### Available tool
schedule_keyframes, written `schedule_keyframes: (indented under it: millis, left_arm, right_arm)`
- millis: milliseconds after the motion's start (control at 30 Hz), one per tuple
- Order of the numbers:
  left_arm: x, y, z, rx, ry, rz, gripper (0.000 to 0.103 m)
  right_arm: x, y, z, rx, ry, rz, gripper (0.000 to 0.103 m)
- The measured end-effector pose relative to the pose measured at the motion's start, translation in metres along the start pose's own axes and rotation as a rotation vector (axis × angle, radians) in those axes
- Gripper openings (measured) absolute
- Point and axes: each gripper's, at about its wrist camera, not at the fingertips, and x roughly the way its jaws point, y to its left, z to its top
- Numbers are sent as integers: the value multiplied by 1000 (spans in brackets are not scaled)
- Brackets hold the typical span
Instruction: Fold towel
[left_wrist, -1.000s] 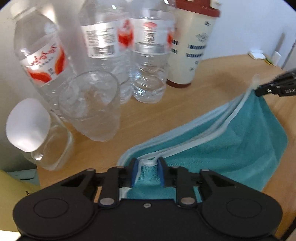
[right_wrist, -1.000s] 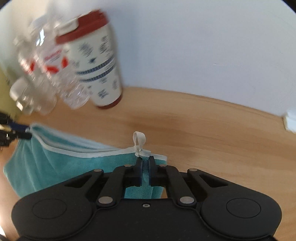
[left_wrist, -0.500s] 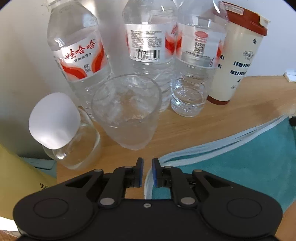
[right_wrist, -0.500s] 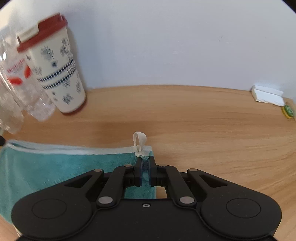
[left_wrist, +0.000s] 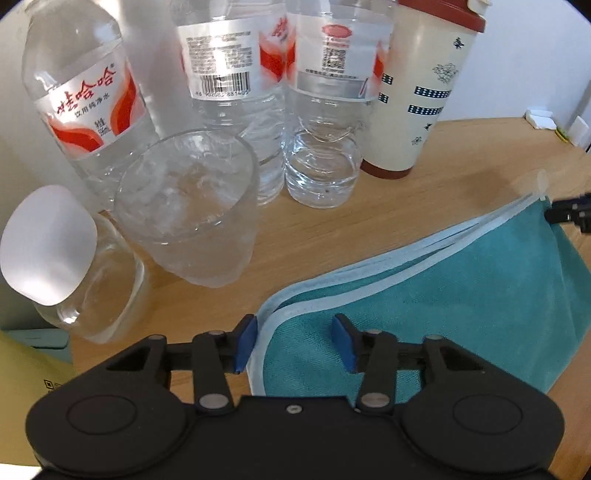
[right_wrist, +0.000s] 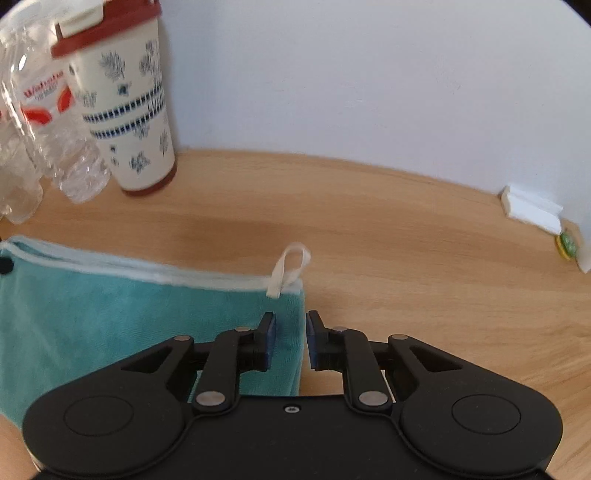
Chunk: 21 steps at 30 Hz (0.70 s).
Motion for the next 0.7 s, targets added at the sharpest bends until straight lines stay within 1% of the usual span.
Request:
schedule_keyframes:
  millis: [67,133,167,267,333,367,433,467,533,567,600,633,667,700]
  left_arm:
    - [-4,3,-2,16,-6,24,21]
    - [-8,3,-4,21,-9,44,19]
    - [-14,2,-7,21,-12,49,16]
    - [-15,-9,-6,47,-20,74,16]
    - [-18,-12,-5,48,-32,79,16]
    - [-21,-12,-6,41,-43,75,17]
    - [-25,-7,-6,4,-36,52,26]
    - [-26,-5,-5,-9,-25,45,34]
    - [-27,-4,-5,-10,-33,39,35]
    - [-27,-5,-5,-4,-34,46,35]
    - [-27,-6,-6,4,-28,52,35]
    - [-29,-6,-6,10,-28,55,35]
    - [-32,-7,-7,14,-35,57,38]
    - [-35,-7,-8,15,-45,54,43]
  right_arm:
    - [3,1,0,-19,-1,5,19]
    - [5,2,1,-44,-8,12,19]
    - [6,3,1,-56,-10,15,19]
    - [6,2,5,-80,-7,25,19]
    - [4,-2,8,-88,-23,42,19]
    - [2,-4,10,-89,-34,57,19]
    - [3,-8,13,-94,-29,77,19]
    - [5,-9,14,-99,-29,85,19]
    - [8,-12,16,-123,-18,110,19]
    - [9,-12,17,-131,-12,118,9]
    - [7,-12,19,-133,-18,133,4]
    - [1,-13,21,-139,-35,157,4]
    - [-6,-12,21,-148,-59,167,4]
    - [-14,-10,21,-163,-83,171,4]
